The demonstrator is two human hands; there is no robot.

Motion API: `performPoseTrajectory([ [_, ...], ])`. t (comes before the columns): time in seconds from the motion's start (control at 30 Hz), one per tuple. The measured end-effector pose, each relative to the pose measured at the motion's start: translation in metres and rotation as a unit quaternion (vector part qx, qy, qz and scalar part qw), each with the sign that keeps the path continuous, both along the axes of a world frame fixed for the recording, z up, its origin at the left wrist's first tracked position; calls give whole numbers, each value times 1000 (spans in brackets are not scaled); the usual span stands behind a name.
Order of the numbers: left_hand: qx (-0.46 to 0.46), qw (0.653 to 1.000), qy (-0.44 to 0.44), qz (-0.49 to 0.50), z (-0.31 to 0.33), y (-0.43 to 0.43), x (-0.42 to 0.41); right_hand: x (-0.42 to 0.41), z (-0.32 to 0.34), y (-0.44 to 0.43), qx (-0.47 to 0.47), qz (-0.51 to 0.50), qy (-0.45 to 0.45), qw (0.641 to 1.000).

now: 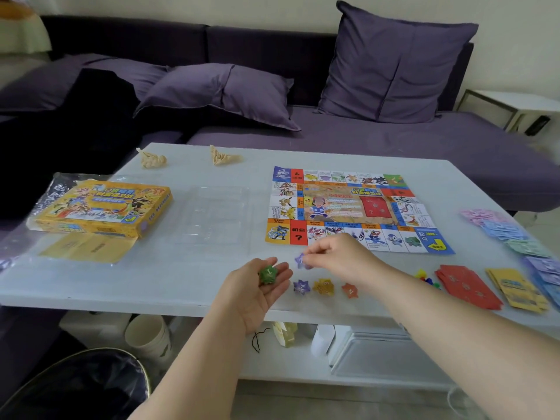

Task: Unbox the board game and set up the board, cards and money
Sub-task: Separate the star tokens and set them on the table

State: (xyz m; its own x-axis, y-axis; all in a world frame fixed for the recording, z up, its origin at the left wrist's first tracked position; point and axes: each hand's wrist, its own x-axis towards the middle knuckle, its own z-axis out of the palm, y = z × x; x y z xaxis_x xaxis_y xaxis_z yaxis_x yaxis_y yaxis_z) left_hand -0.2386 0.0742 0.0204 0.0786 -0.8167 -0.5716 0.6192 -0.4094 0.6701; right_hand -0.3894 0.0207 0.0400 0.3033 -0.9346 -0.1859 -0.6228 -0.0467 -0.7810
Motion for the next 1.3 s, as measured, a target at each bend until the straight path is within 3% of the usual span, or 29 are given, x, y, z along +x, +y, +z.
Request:
performPoseTrajectory([
  [0.13, -5, 1000, -5, -1, 1, -1, 5, 1, -11, 3, 1, 50, 90, 995],
  [0.27, -18, 1000, -15, -18, -3, 0, 5, 1, -18, 2, -67, 14, 129, 989],
  [0.47, -48, 997, -40, -53, -4, 1, 2, 5, 3, 7, -105, 35, 37, 993],
  [0.6, -73, 993, -51, -79, -3, 3, -1, 11, 9, 9, -67, 61, 32, 995],
  [0.93, -59, 995, -36, -75, 0, 8, 7, 11, 6, 6, 47, -4, -23, 999],
  [1.1, -57, 994, -55, -72, -3, 8, 11, 10, 10, 2, 78, -33, -105, 991],
  [1.3, -73, 990, -84, -89, -4, 9, 11, 23, 8, 6, 3, 77, 44, 996],
])
